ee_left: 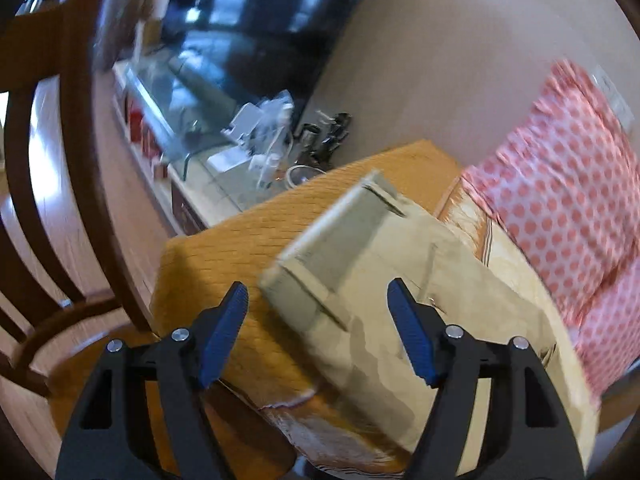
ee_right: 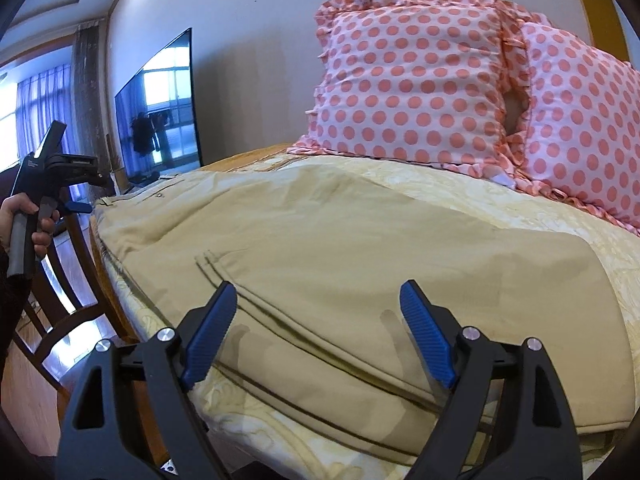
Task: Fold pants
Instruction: 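Grasp the striped waistband with the left gripper and lift it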
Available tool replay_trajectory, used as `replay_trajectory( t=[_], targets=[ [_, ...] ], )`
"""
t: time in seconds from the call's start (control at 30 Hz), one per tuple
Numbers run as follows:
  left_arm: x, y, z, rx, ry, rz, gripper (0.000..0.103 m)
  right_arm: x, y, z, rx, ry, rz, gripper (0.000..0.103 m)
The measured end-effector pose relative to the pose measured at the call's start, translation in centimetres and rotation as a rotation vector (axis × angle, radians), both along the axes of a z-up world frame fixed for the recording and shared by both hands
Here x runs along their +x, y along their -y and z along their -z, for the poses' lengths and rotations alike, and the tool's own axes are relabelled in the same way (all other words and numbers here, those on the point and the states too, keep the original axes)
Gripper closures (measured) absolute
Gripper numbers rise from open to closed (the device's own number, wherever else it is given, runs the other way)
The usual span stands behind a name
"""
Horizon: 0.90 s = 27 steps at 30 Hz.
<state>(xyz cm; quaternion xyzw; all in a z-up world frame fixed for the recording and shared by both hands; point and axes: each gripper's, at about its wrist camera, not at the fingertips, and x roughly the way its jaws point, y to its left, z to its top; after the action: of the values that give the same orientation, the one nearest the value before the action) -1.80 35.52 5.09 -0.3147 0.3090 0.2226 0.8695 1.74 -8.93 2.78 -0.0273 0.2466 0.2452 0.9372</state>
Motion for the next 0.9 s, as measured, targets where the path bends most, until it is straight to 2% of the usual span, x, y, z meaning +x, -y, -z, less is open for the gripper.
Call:
replay_trajectory(
  t=[0.13, 0.23, 0.33, 0.4, 0.47, 0.53, 0.6, 0.7, 0.8, 0.87, 0.9],
  targets=[
    [-0.1, -1.3, 1.5, -0.164, 0.045, 0.069, 0.031, 0.1, -0.8, 0.1, -0.014, -0.002, -0.009, 0.02],
    [0.2, -0.8, 1.6, -0.161, 0.04, 0.076, 0.031, 0.1, -1.1, 0.2, -0.02, -0.003, -0.012, 0.02],
    [0.4, -0.1, 2.0, -0.265, 0.09, 0.12, 0.031, 0.0, -1.2, 0.1, -0.026, 0.005, -0.012, 0.02],
    [1.2, 0.9, 2.2, -0.291, 0.098, 0.16, 0.031, 0.0, -1.3, 0.2, -0.027, -0.001, -0.013, 0.02],
    [1.9, 2.1, 2.9, -0.397, 0.135, 0.229, 0.031, 0.0, -1.4, 0.3, -0.028, -0.003, -0.015, 0.02],
    [2.4, 3.3, 3.2, -0.434, 0.149, 0.269, 0.031, 0.0, -1.5, 0.5, -0.032, -0.004, -0.022, 0.02],
    [2.4, 3.3, 3.2, -0.438, 0.164, 0.249, 0.031, -0.1, -1.5, 0.5, -0.03, -0.002, -0.028, 0.02],
    [2.6, 2.2, 3.3, -0.425, 0.149, 0.168, 0.043, -0.4, -1.4, 0.2, -0.021, 0.009, -0.038, 0.02],
    [2.7, 1.1, 2.5, -0.299, 0.1, 0.068, 0.062, -0.7, -1.2, -0.1, -0.008, 0.026, -0.05, 0.02],
    [3.1, 0.6, 2.4, -0.222, 0.063, 0.017, 0.087, -1.0, -1.1, -0.2, -0.004, 0.038, -0.059, 0.02],
    [3.4, 0.8, 2.4, -0.194, 0.046, 0.011, 0.088, -1.1, -1.1, -0.2, -0.002, 0.042, -0.062, 0.02]
  ],
)
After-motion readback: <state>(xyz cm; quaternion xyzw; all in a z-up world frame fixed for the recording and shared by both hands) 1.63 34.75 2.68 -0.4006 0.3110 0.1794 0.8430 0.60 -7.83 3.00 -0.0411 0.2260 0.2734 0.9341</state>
